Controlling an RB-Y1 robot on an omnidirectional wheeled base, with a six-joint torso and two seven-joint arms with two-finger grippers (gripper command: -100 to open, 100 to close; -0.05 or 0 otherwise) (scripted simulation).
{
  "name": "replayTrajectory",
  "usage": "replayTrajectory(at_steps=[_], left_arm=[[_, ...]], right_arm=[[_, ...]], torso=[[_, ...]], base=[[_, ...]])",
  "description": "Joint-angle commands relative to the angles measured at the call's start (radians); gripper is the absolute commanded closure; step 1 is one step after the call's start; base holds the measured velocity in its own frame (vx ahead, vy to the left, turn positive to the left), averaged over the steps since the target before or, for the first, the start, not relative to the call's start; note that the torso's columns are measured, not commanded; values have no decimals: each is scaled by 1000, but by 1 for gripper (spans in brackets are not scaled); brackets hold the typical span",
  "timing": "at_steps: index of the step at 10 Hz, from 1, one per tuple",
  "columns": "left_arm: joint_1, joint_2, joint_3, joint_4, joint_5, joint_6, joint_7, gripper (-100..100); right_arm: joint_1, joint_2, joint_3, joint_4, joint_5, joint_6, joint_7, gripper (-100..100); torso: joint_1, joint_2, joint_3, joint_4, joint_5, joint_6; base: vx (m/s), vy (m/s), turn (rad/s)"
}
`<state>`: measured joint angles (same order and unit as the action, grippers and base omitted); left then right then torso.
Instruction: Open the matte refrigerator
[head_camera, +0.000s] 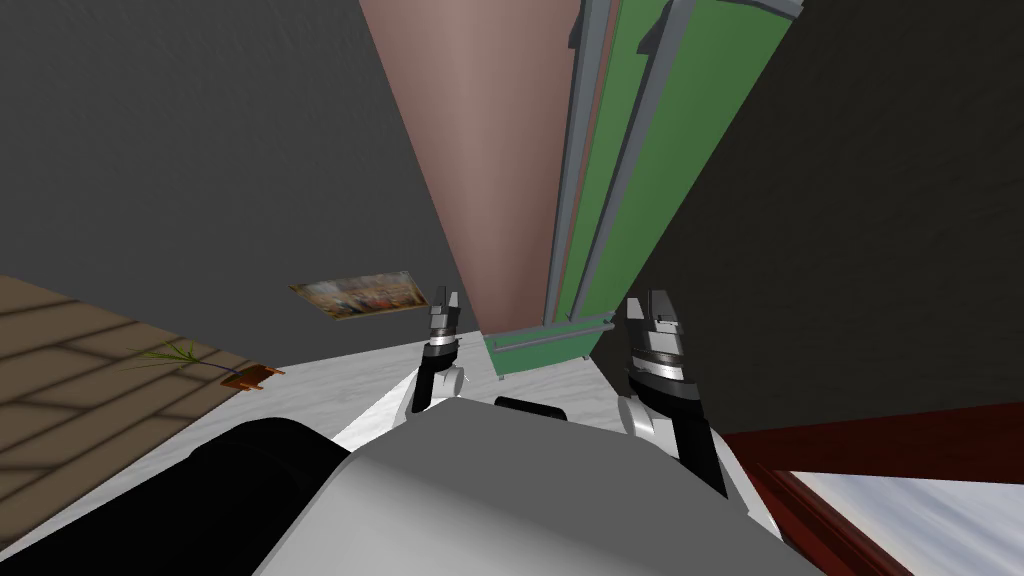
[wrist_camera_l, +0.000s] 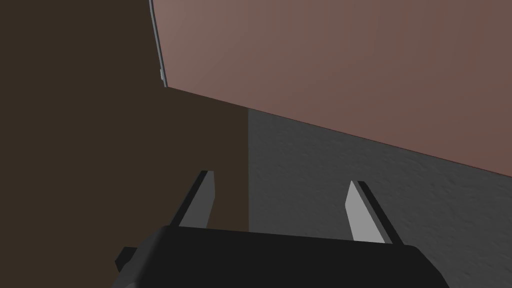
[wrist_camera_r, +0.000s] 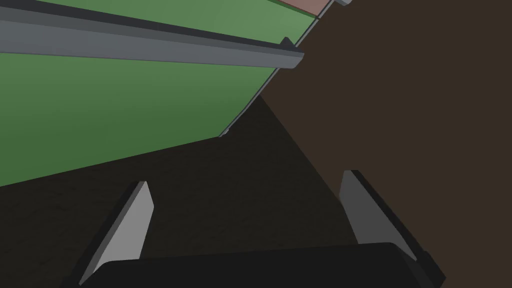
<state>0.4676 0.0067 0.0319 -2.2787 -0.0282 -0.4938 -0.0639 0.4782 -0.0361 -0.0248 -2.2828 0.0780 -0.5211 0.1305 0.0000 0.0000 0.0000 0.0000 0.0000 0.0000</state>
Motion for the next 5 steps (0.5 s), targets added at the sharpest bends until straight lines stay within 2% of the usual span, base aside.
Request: replayTrajectory(at_steps=[1,5], left_arm=[[0,0,0,0,0,0,0,0],[0,0,0,0,0,0,0,0]], right_arm=[[0,0,0,0,0,0,0,0],[0,0,0,0,0,0,0,0]], torso=[[0,40,-82,41,0,0],[0,322,-644,322,0,0]], base=[[0,0,0],[0,0,0]])
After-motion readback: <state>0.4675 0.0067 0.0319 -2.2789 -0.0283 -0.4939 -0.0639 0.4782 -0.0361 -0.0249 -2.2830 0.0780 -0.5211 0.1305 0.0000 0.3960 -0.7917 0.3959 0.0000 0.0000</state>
